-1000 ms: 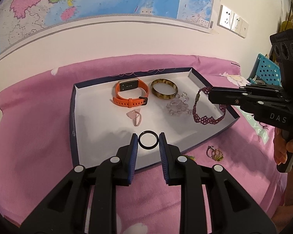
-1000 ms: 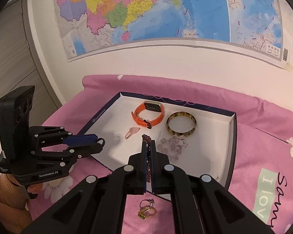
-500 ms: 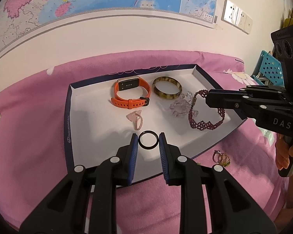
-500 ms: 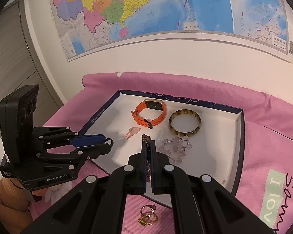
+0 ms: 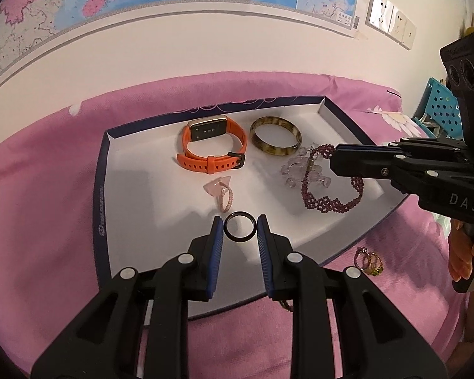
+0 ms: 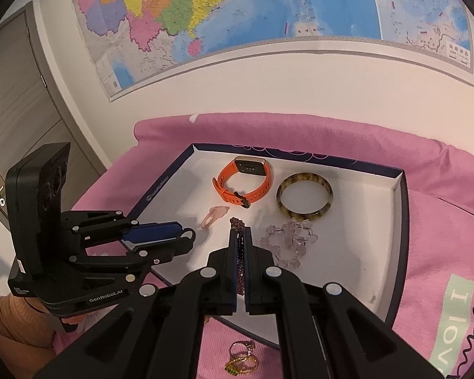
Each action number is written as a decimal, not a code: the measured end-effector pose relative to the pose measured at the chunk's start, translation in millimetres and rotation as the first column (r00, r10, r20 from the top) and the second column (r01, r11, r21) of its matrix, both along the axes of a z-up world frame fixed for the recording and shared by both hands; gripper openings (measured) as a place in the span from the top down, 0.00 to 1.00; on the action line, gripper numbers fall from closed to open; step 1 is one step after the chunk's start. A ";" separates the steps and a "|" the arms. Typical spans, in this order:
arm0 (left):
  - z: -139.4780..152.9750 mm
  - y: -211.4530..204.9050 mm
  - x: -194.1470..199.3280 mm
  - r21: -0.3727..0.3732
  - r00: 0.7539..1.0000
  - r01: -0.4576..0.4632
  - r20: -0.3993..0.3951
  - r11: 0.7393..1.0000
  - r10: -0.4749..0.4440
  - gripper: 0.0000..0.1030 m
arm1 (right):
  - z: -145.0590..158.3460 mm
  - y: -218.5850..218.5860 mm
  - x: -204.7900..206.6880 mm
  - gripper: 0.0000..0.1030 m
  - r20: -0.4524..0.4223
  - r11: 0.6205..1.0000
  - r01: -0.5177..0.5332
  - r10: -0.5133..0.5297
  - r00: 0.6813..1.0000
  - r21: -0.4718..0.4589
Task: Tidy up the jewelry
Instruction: 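Lift and carry the red necklace and black ring with both tools over the box lid, then lower the necklace and black ring into the box lid and open both tools, then move the right tool to the gold rings while the left tool approaches the green-stone ring, then close the right tool on a gold ring while the left tool grasps the green-stone ring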
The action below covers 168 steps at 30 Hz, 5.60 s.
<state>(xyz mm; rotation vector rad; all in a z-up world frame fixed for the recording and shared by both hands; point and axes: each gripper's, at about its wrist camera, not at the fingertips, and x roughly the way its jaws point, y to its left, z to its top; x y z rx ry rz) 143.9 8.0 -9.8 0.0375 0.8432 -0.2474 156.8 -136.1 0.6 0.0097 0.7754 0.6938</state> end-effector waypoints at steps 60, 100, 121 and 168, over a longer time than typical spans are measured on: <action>-18.5 -1.7 -73.1 0.018 0.995 0.104 0.008 0.994 -0.104 0.59 | -47.4 21.7 -65.6 0.79 -0.053 0.985 -0.109 0.103 0.993 -0.130; -14.8 -14.8 -77.3 -0.004 0.989 0.145 -0.009 0.989 -0.145 0.60 | -45.6 -34.4 -90.4 0.63 -0.033 0.995 0.005 -0.008 0.999 -0.098; -25.2 -50.6 -94.6 -0.024 0.962 0.268 -0.044 0.963 -0.269 0.62 | -56.5 -24.9 -83.3 0.88 -0.010 0.985 0.004 -0.006 1.000 -0.175; -0.7 -27.3 -95.3 -0.087 0.981 0.192 0.011 0.978 -0.191 0.83 | -26.4 -40.4 -89.1 0.97 0.026 0.999 0.026 -0.025 0.999 -0.023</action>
